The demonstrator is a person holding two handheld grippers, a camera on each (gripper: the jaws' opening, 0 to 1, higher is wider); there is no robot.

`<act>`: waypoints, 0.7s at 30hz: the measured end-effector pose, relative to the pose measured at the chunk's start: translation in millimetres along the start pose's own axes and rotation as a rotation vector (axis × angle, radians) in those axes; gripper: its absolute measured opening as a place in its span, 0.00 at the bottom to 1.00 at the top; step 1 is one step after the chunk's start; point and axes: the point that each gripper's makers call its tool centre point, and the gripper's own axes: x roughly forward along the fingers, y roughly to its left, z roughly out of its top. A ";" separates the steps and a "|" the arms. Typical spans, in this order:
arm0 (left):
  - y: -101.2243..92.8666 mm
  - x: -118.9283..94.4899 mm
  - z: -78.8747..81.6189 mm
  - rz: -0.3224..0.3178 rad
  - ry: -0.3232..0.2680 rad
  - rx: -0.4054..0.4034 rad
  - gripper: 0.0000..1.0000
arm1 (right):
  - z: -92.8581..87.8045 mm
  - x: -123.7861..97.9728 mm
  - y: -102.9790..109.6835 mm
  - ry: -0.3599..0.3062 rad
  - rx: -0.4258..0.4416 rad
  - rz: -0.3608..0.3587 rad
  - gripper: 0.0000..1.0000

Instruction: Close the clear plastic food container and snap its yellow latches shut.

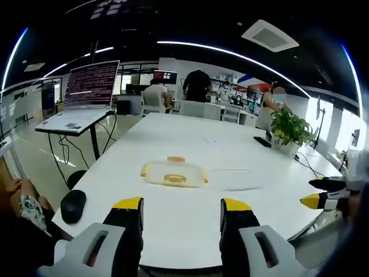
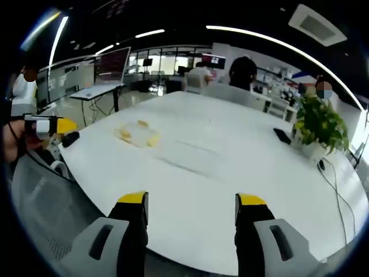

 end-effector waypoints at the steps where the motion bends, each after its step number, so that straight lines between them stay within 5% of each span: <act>1: 0.2 -1.7 0.7 -0.001 -0.004 -0.002 0.47 | -0.1 -1.5 0.9 0.000 -0.011 -0.001 0.57; 21: 0.4 -5.9 1.8 0.005 -0.018 0.013 0.48 | 2.6 -5.7 2.7 -0.022 -0.016 0.000 0.57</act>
